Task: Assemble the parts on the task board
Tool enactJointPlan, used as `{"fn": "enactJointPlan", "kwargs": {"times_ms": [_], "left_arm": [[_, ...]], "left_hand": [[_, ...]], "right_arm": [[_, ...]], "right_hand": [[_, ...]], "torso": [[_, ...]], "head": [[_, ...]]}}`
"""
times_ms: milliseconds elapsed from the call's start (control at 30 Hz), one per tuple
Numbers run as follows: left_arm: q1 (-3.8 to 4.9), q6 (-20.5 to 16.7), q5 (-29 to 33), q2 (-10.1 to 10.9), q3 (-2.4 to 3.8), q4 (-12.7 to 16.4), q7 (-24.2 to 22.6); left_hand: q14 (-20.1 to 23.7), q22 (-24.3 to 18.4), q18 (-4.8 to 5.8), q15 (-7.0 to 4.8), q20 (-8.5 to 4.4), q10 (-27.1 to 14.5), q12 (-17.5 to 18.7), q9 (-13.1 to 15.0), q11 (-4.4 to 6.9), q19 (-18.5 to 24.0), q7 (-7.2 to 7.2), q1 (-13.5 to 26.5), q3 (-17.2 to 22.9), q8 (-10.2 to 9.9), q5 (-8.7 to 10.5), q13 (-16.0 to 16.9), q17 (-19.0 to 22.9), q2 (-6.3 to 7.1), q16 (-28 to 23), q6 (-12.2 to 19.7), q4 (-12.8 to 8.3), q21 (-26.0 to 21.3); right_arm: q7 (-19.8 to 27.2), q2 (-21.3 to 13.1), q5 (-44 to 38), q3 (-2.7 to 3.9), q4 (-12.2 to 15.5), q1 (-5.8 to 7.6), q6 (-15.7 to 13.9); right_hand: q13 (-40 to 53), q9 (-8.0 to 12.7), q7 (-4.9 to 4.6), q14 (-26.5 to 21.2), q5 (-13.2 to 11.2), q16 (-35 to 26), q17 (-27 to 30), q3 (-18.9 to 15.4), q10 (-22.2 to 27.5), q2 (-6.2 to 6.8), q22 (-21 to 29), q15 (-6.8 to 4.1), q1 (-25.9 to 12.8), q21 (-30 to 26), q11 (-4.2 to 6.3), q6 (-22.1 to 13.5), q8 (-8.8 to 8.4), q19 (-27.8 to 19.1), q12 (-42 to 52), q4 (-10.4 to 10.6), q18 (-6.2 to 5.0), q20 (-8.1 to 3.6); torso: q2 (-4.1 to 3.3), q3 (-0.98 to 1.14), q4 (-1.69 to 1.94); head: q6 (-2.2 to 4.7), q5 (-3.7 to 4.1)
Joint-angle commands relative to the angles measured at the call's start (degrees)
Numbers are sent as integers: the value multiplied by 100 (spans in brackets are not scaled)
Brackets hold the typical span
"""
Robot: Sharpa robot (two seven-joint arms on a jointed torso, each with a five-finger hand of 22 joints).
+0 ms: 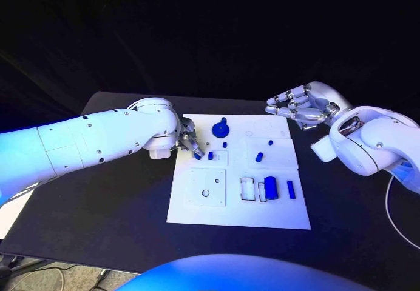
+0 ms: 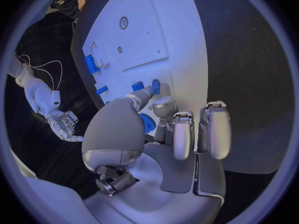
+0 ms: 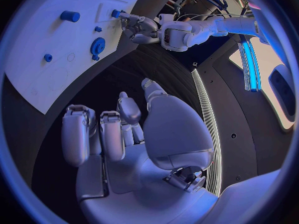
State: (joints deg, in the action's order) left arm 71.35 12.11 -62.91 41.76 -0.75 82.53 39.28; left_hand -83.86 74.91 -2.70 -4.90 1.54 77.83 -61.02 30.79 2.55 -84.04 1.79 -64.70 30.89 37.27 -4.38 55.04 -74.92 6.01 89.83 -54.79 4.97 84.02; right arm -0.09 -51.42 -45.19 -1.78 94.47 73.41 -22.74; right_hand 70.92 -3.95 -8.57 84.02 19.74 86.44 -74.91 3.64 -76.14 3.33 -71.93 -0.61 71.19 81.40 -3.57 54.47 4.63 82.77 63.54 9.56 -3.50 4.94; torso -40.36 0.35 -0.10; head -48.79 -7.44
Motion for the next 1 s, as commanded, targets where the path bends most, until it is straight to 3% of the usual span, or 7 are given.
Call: {"fn": "enactJointPlan", "kwargs": {"times_ms": [33, 600, 1000], "left_arm": [[-39, 234, 82, -33, -31, -19, 260], [-39, 204, 67, -92, -31, -116, 350], [-39, 139, 39, -120, -32, -172, 397]], "left_hand": [[-614, 823, 78, -42, -45, 20, -1, -13, -6, -224, -45, 84, -74, 7, -13, -2, -1508, -3, 17, -83, 26, 21], [-614, 858, 86, -54, -58, 37, -20, -63, 5, -242, -59, 377, -561, 32, -8, 3, -1508, 27, 17, -170, 266, 40], [-614, 889, 92, -56, -61, 55, -50, -100, 4, -257, -59, 585, -1125, 55, -13, 23, -1508, 18, 17, -210, 534, 55]], "right_arm": [[-10, -2, -43, 0, 11, -3, 57], [-8, -9, -43, 0, 15, -3, 52], [4, -5, -43, 0, 12, -3, 48]], "right_hand": [[7, -7, -2, 459, 29, -27, -940, -23, 16, -31, 6, -27, -15, -28, 4, 19, 25, -27, 10, -6, -20, 5], [2, -7, 0, 458, 37, -31, -935, -32, 18, -44, 6, -28, -19, -29, 5, 23, 28, -27, 6, 3, -20, 4], [-7, -7, -1, 457, 42, -40, -924, -86, 22, -63, 13, -28, -79, -35, 3, 23, 29, -29, 3, 61, -21, 3]], "torso": [[2, -2, -4], [2, -7, 4], [0, -4, 3]], "head": [[1, 7], [10, 30], [0, 37]]}}
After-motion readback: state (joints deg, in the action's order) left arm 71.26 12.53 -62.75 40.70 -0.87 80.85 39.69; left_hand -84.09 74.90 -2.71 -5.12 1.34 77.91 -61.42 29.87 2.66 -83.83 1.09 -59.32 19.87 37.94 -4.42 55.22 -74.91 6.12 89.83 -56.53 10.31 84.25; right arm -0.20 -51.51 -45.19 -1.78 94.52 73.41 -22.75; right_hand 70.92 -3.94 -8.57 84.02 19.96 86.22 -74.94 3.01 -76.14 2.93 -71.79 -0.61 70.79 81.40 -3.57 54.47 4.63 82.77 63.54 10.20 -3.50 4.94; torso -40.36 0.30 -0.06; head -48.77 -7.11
